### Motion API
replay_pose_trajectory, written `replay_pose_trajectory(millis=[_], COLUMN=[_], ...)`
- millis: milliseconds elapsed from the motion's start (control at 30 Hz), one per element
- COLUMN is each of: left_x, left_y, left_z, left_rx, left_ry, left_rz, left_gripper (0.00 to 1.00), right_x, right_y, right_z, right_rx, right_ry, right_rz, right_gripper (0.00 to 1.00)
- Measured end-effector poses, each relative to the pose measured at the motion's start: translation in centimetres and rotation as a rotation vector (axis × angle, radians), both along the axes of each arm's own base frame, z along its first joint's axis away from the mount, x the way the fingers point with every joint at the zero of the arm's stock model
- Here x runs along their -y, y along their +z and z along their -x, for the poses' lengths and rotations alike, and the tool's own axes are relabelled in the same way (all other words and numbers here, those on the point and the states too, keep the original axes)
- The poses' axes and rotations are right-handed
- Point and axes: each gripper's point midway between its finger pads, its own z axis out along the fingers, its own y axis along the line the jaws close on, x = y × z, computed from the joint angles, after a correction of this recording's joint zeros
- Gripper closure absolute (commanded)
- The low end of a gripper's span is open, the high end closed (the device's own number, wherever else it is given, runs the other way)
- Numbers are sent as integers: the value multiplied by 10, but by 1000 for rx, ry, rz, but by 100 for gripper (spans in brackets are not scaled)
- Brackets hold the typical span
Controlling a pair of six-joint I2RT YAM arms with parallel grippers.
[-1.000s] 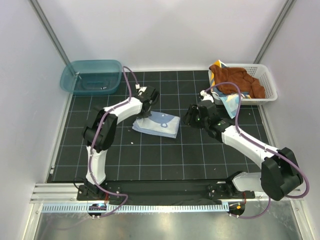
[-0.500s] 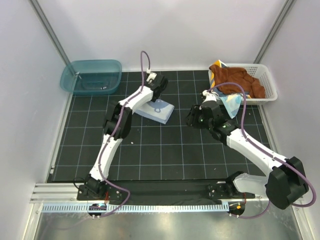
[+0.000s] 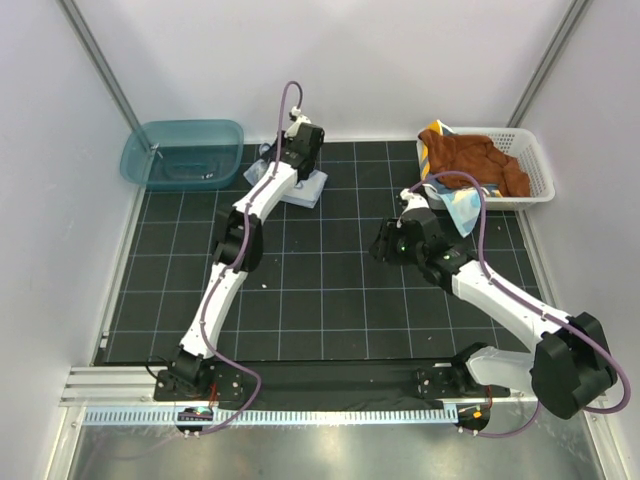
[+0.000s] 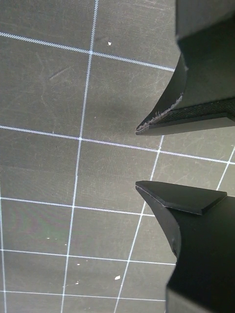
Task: Fold and stack the towels
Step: Neatly place the folded towel into the bin
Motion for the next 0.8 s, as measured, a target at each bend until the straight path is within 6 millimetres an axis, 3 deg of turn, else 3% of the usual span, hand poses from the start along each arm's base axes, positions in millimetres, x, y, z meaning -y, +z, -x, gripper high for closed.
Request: replay_pose_trajectory(millis=[200,333,800], left_x=[-4,-12,-108], left_y=[34,43,42], left_z=[-17,-25,-47], left_rx=[84,102,73], left_ry=[-15,-25,27], left_rz=[-36,-43,5], left_gripper=[100,100,100], right_x=[-4,-8,-7], right_y=[-8,-13,-28], right_z=[0,3,14], right_rx=[-19,-37,-75], right_ry=[28,48,82], right_rz=[4,0,10], right_gripper=[52,52,53])
